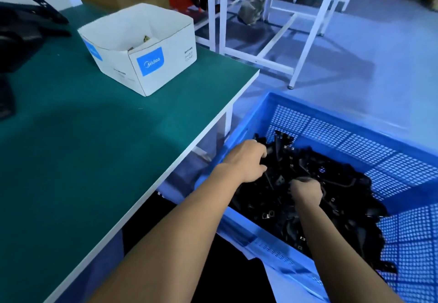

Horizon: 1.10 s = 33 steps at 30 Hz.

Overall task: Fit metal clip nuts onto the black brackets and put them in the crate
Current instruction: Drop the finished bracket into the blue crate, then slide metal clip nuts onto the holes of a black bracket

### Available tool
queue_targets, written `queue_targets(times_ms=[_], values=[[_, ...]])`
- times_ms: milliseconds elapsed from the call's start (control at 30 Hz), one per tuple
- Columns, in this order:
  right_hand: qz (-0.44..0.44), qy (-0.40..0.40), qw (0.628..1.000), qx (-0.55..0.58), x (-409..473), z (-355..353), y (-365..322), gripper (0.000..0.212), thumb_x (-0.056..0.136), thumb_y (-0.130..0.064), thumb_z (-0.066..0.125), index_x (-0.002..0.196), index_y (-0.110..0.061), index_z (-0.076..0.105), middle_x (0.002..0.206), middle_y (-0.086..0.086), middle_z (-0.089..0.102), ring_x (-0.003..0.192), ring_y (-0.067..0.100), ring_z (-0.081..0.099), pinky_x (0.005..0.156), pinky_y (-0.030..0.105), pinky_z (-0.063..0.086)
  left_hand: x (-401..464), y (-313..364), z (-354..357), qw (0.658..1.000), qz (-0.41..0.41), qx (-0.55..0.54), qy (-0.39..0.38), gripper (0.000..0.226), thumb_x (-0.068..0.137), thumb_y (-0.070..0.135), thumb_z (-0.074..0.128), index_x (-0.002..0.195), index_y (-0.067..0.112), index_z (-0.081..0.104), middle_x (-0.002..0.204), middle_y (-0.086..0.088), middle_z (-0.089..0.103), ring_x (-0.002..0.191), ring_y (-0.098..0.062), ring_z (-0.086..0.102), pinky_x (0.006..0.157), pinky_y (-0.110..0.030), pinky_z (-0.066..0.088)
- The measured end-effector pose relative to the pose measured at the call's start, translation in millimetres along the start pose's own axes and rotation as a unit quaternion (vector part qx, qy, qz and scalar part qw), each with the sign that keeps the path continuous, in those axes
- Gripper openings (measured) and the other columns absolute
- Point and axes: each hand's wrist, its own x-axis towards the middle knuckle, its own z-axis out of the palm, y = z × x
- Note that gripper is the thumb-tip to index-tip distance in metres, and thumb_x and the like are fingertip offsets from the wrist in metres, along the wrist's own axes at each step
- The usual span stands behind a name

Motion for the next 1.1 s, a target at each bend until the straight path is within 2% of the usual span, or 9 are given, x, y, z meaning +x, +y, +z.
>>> queue_targets(times_ms=[100, 200, 333, 467, 533, 667, 833, 967, 1100], values=[[-0.124, 0.044, 0.991, -0.003, -24, 2, -42, 0.024, 0.089, -0.011, 0.062, 0.107, -0.016, 0.077, 0.096, 0.011, 0.076, 0.089, 0.032, 0.070, 0.081, 0.035, 0.055, 4, 4, -22, 0.993, 0.012, -0.063, 0.098, 0.024, 0.092, 0.024, 0.072, 0.115, 0.018, 0.070, 0.115, -0.003, 0.063, 0.108, -0.026, 0.062, 0.092, -0.038, 0.051], [-0.280, 0.070, 0.957, 0.010, -60, 3, -95, 0.020, 0.091, -0.013, 0.064, 0.105, -0.014, 0.078, 0.100, 0.009, 0.078, 0.100, 0.030, 0.071, 0.090, 0.030, 0.050, 2, 5, -57, 0.972, 0.032, -0.104, 0.211, 0.017, 0.089, 0.014, 0.071, 0.106, 0.016, 0.072, 0.109, -0.001, 0.068, 0.098, -0.021, 0.065, 0.089, -0.040, 0.053], [-0.483, 0.059, 0.868, 0.096, -126, 5, -161, 0.021, 0.093, -0.007, 0.059, 0.107, -0.009, 0.074, 0.097, 0.007, 0.077, 0.085, 0.026, 0.071, 0.084, 0.028, 0.051, -20, -14, -113, 0.933, 0.034, -0.137, 0.331, 0.016, 0.085, 0.007, 0.068, 0.099, 0.014, 0.072, 0.100, -0.001, 0.069, 0.085, -0.019, 0.068, 0.081, -0.039, 0.057], [-0.635, 0.010, 0.764, 0.116, -210, 33, -203, 0.019, 0.091, -0.006, 0.059, 0.103, -0.009, 0.074, 0.094, 0.003, 0.077, 0.081, 0.022, 0.070, 0.079, 0.032, 0.054, -75, -59, -159, 0.885, -0.013, -0.165, 0.435, 0.016, 0.085, 0.011, 0.066, 0.099, 0.016, 0.073, 0.098, 0.006, 0.072, 0.081, -0.005, 0.066, 0.081, -0.022, 0.055], [-0.665, -0.066, 0.739, 0.083, -255, 61, -216, 0.018, 0.091, -0.008, 0.059, 0.102, -0.011, 0.074, 0.091, 0.004, 0.076, 0.080, 0.027, 0.069, 0.076, 0.037, 0.053, -114, -88, -174, 0.861, -0.055, -0.167, 0.477, 0.017, 0.084, 0.010, 0.065, 0.097, 0.015, 0.073, 0.096, 0.008, 0.072, 0.078, -0.002, 0.065, 0.079, -0.015, 0.052], [-0.692, -0.218, 0.686, -0.056, -340, 126, -221, 0.015, 0.093, -0.016, 0.060, 0.101, -0.017, 0.073, 0.093, 0.006, 0.076, 0.085, 0.035, 0.068, 0.078, 0.044, 0.056, -203, -146, -189, 0.830, -0.150, -0.127, 0.522, 0.016, 0.083, 0.006, 0.066, 0.096, 0.011, 0.074, 0.092, 0.008, 0.072, 0.079, -0.004, 0.066, 0.082, -0.016, 0.051], [-0.750, -0.294, 0.579, -0.126, -442, 196, -206, 0.029, 0.088, -0.014, 0.062, 0.115, -0.017, 0.072, 0.113, 0.008, 0.071, 0.109, 0.032, 0.063, 0.091, 0.038, 0.051, -327, -217, -193, 0.764, -0.279, -0.078, 0.576, 0.010, 0.090, 0.013, 0.068, 0.096, 0.017, 0.075, 0.088, 0.014, 0.070, 0.081, 0.001, 0.064, 0.083, -0.013, 0.050], [-0.786, -0.309, 0.512, -0.157, -518, 244, -197, 0.046, 0.091, -0.018, 0.072, 0.135, -0.024, 0.060, 0.129, 0.005, 0.051, 0.126, 0.029, 0.043, 0.098, 0.041, 0.049, -401, -259, -182, 0.668, -0.355, -0.073, 0.650, 0.012, 0.090, 0.011, 0.066, 0.097, 0.010, 0.075, 0.089, 0.006, 0.071, 0.081, -0.005, 0.064, 0.084, -0.019, 0.052], [-0.780, -0.347, 0.476, -0.212, -581, 281, -190, 0.072, 0.095, -0.030, 0.072, 0.155, -0.042, 0.034, 0.152, 0.012, 0.029, 0.138, 0.033, 0.031, 0.098, 0.044, 0.051, -426, -280, -180, 0.546, -0.379, -0.104, 0.740, 0.011, 0.089, 0.007, 0.063, 0.093, 0.004, 0.072, 0.081, 0.009, 0.064, 0.071, 0.008, 0.057, 0.077, -0.010, 0.044]])
